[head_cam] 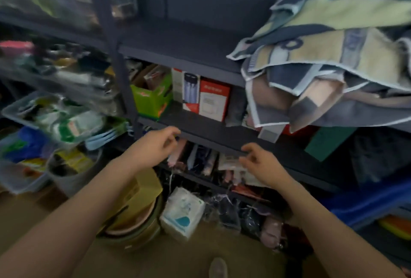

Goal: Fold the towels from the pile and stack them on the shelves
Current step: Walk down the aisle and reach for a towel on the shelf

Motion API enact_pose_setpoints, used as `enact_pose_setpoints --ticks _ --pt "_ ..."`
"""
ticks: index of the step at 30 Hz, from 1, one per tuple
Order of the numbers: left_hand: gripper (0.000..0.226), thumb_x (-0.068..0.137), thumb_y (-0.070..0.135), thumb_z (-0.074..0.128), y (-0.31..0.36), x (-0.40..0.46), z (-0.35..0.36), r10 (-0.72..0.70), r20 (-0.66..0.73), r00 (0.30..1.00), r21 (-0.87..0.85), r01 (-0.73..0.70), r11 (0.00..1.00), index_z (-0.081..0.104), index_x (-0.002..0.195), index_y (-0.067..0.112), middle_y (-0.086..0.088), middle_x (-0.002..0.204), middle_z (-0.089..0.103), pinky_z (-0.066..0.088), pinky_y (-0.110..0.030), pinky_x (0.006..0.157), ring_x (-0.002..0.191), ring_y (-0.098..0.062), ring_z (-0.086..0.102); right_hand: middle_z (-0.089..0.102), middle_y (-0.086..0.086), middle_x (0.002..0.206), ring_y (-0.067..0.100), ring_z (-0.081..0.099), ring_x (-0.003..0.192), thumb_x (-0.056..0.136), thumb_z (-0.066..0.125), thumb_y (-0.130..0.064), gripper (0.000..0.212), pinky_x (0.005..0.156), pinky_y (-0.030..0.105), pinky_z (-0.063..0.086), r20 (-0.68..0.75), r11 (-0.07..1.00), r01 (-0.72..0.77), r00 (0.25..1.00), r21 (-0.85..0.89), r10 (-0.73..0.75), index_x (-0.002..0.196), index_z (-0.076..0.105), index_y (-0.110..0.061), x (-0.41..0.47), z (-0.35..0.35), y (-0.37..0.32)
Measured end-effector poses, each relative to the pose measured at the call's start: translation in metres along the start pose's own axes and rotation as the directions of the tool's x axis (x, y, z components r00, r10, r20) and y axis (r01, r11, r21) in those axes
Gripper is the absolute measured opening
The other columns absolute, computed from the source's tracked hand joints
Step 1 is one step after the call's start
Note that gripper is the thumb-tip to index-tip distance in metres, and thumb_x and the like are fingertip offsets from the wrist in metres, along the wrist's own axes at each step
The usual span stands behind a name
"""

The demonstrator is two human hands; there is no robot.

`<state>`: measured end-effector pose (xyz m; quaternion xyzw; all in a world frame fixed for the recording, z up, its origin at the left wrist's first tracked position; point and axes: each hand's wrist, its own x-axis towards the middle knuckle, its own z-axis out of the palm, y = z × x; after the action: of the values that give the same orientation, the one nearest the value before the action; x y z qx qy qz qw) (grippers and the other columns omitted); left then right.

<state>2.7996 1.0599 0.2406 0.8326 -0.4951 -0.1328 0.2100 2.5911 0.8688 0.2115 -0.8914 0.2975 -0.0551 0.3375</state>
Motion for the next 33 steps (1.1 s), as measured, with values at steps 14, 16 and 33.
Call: enact_pose_setpoints --ticks 14,16,33 --pt "0.029 0.090 0.010 0.052 0.162 0.172 -0.059 0.526 -0.485 0.699 0.038 -0.584 0.811 0.054 0.119 0.009 0.006 0.108 0.046 0.036 -0.011 0.065 0.079 0.001 0.047 0.058 0.018 0.114 0.041 0.052 0.102 0.086 0.054 -0.018 0.032 0.089 0.044 0.040 -0.518 0.720 0.132 0.608 -0.682 -0.602 0.114 0.062 -0.005 0.080 -0.244 -0.058" --pt "0.029 0.090 0.010 0.052 0.173 0.187 -0.061 0.532 -0.485 0.695 0.031 -0.594 0.804 0.053 0.119 0.010 0.003 0.109 0.049 0.040 -0.017 0.070 0.083 -0.002 0.050 0.047 0.014 0.134 0.036 0.043 0.119 0.089 0.057 -0.028 0.045 0.100 0.042 0.032 -0.431 0.705 0.051 0.760 -0.707 -0.487 0.129 0.051 -0.010 0.098 -0.268 -0.053" --pt "0.056 0.089 0.050 0.049 0.212 0.306 -0.098 -0.085 -0.353 0.932 -0.593 -0.152 0.791 0.052 0.121 0.003 -0.011 0.108 0.060 0.042 -0.030 0.073 0.099 -0.028 0.057 0.060 0.006 0.083 0.031 0.062 0.068 0.085 0.034 -0.040 0.039 0.047 0.029 0.032 0.027 0.364 0.465 0.644 -0.807 -0.764 0.085 0.062 -0.013 0.116 -0.254 -0.048"
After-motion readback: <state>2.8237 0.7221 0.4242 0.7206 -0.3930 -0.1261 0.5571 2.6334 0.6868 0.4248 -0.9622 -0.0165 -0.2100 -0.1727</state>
